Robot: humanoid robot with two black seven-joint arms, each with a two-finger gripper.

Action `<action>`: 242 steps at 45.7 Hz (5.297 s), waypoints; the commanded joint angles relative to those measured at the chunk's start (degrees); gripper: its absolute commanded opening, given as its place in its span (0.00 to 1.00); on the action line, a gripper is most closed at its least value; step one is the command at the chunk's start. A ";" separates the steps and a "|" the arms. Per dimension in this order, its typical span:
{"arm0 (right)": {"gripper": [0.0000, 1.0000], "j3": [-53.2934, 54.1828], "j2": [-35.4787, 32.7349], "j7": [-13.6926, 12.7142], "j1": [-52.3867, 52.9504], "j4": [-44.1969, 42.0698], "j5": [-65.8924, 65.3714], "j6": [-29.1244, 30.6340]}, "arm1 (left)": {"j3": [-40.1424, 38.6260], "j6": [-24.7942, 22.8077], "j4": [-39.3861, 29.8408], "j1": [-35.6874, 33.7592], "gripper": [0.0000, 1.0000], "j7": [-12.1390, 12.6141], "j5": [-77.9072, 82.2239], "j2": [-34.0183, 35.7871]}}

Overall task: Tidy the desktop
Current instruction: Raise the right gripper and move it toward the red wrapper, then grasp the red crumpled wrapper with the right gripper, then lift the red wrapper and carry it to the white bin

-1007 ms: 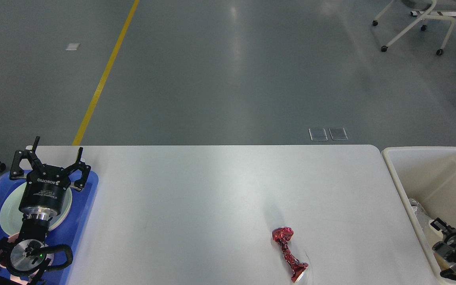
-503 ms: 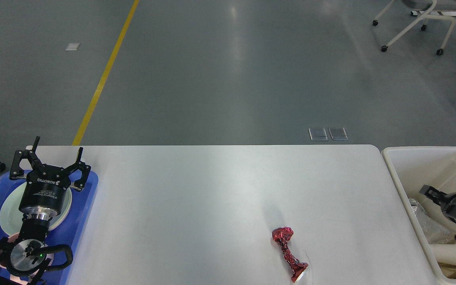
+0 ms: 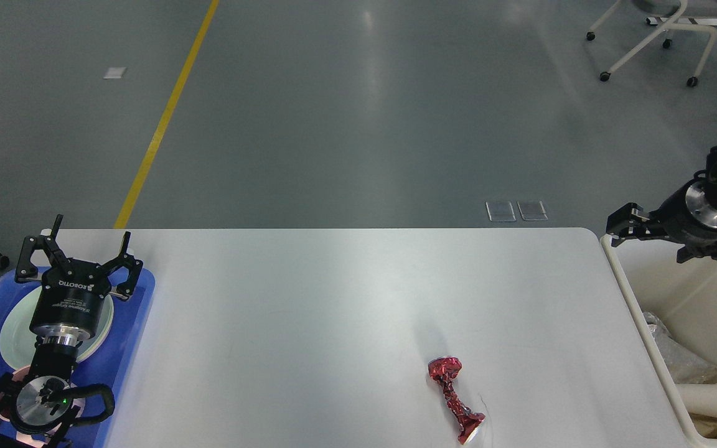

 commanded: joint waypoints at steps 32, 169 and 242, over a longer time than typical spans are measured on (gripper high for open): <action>1.00 -6.04 12.30 -0.82 44.81 40.97 11.27 8.85 | 0.00 0.00 0.00 0.00 0.96 -0.01 0.00 0.00; 0.00 5.65 34.01 -0.55 -18.13 16.18 1.93 -27.89 | 0.00 0.00 0.00 0.00 0.96 -0.01 0.00 0.00; 0.00 -19.83 10.11 -0.64 25.04 33.95 27.43 -11.19 | 0.00 0.00 0.00 0.00 0.96 -0.01 0.00 0.00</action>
